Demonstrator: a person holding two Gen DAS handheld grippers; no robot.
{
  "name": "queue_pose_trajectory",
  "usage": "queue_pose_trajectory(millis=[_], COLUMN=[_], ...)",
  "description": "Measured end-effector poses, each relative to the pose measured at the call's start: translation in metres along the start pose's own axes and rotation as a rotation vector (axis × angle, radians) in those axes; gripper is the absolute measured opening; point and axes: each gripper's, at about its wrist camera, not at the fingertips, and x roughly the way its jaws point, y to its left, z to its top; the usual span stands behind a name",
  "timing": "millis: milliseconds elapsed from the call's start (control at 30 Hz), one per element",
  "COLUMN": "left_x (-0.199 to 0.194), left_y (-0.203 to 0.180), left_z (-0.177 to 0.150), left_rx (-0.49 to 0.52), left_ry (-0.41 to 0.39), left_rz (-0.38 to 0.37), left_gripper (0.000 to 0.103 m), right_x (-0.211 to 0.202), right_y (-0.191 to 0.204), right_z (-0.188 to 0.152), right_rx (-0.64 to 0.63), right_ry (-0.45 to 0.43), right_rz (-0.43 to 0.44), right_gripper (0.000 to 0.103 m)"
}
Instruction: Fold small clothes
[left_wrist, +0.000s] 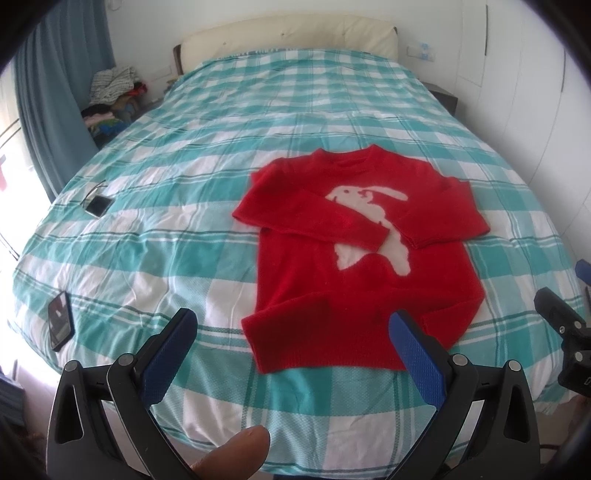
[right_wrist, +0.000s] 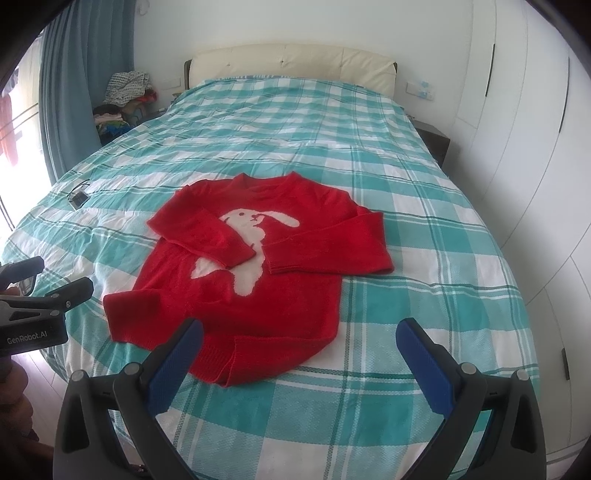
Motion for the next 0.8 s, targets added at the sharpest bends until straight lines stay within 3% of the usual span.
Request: queue_pose_trajectory(millis=[467,800], left_x=[0.012,0.014], left_y=[0.004,0.016], left_z=[-0.005,-0.004], left_rx=[-0.009,-0.029], left_ry=[0.061,0.047], left_rz=[-0.014,0.024], left_gripper=[0.103,0.103], right_x=[0.001,0.006], right_y=[0.001,-0.001], right_z=[0.0,0.0], right_rx=[0.019,0.04], right_ry=[0.001,-0.004], right_rz=[0.003,-0.006], right_gripper=[0.103,0.103])
